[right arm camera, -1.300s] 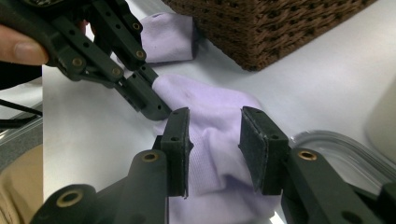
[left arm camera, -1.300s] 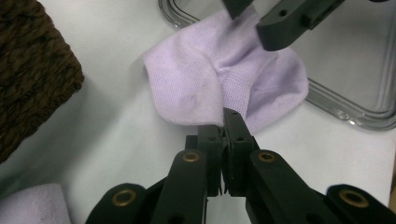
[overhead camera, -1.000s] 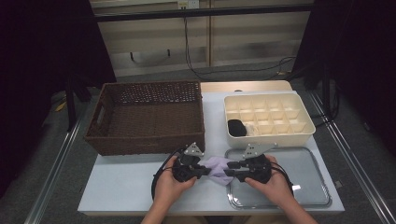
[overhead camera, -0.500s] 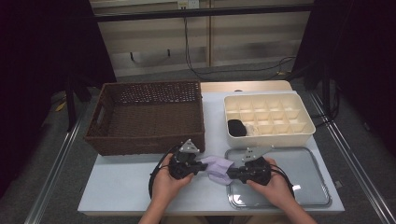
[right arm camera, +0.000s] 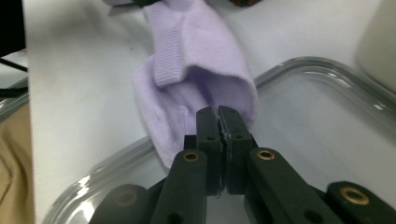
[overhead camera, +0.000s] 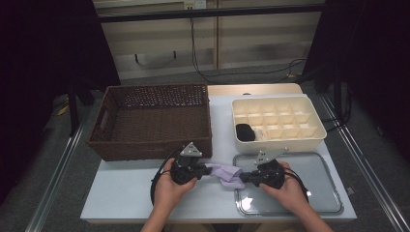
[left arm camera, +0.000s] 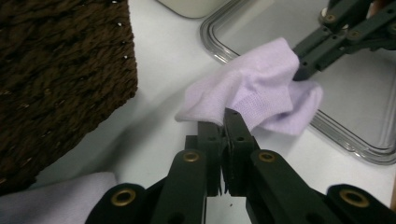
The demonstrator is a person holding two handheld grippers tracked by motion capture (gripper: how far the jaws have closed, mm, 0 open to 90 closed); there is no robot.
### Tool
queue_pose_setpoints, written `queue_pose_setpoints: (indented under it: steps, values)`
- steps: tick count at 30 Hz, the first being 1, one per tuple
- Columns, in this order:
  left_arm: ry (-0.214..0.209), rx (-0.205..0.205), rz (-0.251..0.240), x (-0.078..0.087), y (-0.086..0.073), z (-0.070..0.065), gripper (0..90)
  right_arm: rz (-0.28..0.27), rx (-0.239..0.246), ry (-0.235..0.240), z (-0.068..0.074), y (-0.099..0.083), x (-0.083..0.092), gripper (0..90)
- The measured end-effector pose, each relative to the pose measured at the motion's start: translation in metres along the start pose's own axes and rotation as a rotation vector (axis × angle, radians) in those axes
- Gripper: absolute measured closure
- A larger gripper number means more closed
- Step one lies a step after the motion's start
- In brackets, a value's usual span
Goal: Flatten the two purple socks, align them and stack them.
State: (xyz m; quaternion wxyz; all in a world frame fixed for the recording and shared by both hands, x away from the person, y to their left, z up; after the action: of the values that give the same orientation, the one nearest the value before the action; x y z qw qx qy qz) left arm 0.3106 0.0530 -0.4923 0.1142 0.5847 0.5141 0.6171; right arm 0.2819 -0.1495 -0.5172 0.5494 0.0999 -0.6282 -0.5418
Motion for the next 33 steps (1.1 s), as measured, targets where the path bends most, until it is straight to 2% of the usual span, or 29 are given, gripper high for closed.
queue_pose_setpoints:
  steps: [3, 10, 14, 18, 20, 23, 24, 28, 31, 33]
  values:
    - [-0.009, -0.002, 0.007, -0.003, 0.000, -0.002, 87.0, -0.008, -0.003, -0.039, -0.004, 0.001, 0.002, 84.4]
    - [-0.030, 0.002, 0.021, -0.007, 0.001, -0.007, 87.1, -0.043, 0.018, -0.008, 0.008, 0.013, -0.005, 74.8]
    - [-0.041, 0.016, 0.014, -0.007, 0.001, -0.007, 87.1, -0.039, 0.040, -0.038, 0.009, 0.017, -0.016, 63.9]
    - [-0.040, 0.008, 0.000, -0.005, 0.002, -0.007, 86.2, -0.026, 0.057, -0.061, 0.007, 0.016, -0.023, 57.9]
    - [-0.030, -0.004, -0.020, -0.006, 0.003, -0.007, 81.6, -0.028, 0.077, -0.071, 0.008, 0.016, -0.024, 60.0]
    - [-0.014, -0.019, -0.023, -0.008, 0.002, -0.004, 71.0, -0.002, 0.118, -0.090, 0.009, 0.016, -0.022, 72.7]
    - [-0.014, -0.017, -0.022, -0.009, 0.002, -0.004, 66.8, -0.001, 0.115, -0.083, 0.009, 0.015, -0.021, 76.2]
    - [-0.020, -0.011, -0.027, -0.011, 0.000, -0.002, 50.7, -0.023, 0.045, -0.027, 0.008, 0.012, -0.019, 81.9]
    - [-0.012, -0.020, -0.030, -0.011, 0.000, -0.001, 43.9, -0.036, -0.002, -0.015, 0.005, 0.010, -0.017, 82.3]
    - [-0.016, -0.033, -0.042, -0.012, 0.002, -0.002, 39.5, -0.036, -0.015, -0.008, 0.004, 0.010, -0.016, 82.3]
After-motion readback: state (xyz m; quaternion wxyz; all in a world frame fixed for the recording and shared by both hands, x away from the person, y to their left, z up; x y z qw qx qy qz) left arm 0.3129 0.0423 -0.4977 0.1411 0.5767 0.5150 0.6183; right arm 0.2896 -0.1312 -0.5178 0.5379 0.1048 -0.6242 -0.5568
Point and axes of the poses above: each handheld gripper's, and its own axes: x roughly backward along the jaws, y roughly out of its top, z roughly to its left, the point moved 6 cm from there along -x, roughly forward along the jaws, and after that the axes turned 6 degrees about -z, right-handed, at the moved point
